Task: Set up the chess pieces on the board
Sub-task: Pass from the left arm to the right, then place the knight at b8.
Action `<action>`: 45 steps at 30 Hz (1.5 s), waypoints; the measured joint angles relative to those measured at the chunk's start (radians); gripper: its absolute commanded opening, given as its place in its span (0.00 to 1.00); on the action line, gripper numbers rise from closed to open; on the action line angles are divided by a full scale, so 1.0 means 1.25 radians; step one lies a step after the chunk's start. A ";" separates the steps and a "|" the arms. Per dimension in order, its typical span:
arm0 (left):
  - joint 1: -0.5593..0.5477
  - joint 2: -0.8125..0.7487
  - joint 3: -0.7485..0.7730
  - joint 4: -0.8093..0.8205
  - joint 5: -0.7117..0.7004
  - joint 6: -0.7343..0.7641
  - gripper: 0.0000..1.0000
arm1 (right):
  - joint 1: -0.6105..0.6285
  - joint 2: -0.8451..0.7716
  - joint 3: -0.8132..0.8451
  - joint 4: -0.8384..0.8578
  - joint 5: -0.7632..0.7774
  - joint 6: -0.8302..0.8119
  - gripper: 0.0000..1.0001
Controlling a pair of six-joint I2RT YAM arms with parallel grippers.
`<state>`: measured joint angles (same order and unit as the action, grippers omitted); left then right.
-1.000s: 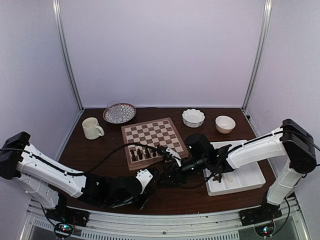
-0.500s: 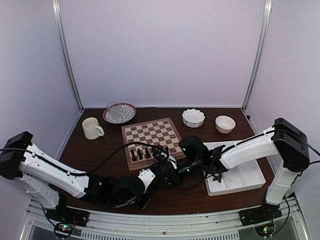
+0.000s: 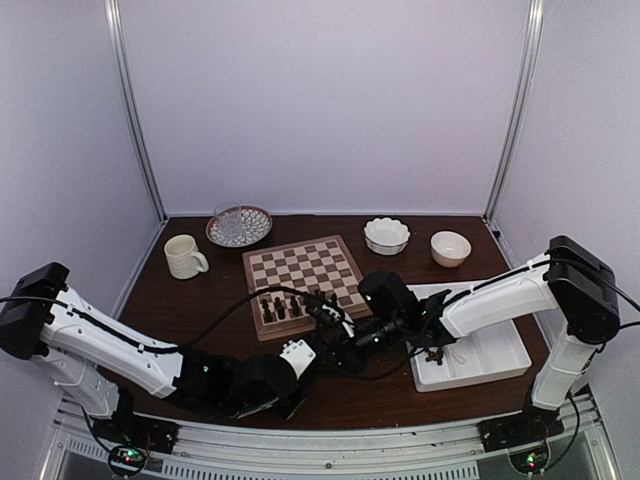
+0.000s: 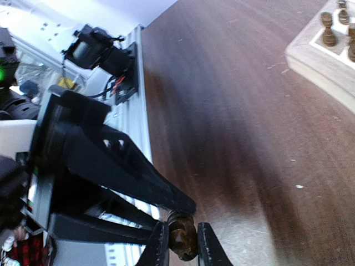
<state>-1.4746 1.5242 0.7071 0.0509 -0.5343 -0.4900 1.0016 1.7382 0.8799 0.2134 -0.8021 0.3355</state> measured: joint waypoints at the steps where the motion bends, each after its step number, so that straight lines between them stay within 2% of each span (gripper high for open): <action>1: 0.000 0.000 0.000 0.000 -0.005 -0.004 0.46 | 0.000 -0.004 0.000 -0.001 0.011 0.000 0.08; 7: 0.000 -0.058 -0.011 -0.027 -0.026 -0.025 0.56 | -0.013 -0.063 -0.023 -0.024 0.111 -0.011 0.07; 14: 0.019 -0.323 -0.025 -0.164 -0.047 -0.051 0.61 | -0.049 -0.156 -0.056 -0.067 0.285 -0.025 0.07; 18: 0.136 -0.456 0.016 -0.308 -0.043 -0.090 0.62 | -0.053 -0.173 -0.045 -0.128 0.431 -0.049 0.07; 22: 0.248 -0.530 0.049 -0.389 -0.072 -0.110 0.63 | -0.054 -0.169 -0.003 -0.217 0.585 -0.065 0.06; 28: 0.325 -0.520 0.041 -0.396 -0.166 -0.116 0.69 | -0.066 -0.074 0.175 -0.355 0.719 -0.077 0.06; 37: 0.504 -0.501 -0.129 -0.211 -0.197 -0.067 0.70 | -0.103 0.096 0.392 -0.535 0.774 -0.081 0.05; 45: 0.531 -0.412 -0.148 -0.107 -0.183 -0.024 0.70 | -0.133 0.186 0.524 -0.641 0.771 -0.084 0.05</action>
<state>-0.8104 1.0096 0.5220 -0.0834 -0.7631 -0.5198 0.8349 1.9701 1.5349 -0.5877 0.1616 0.2302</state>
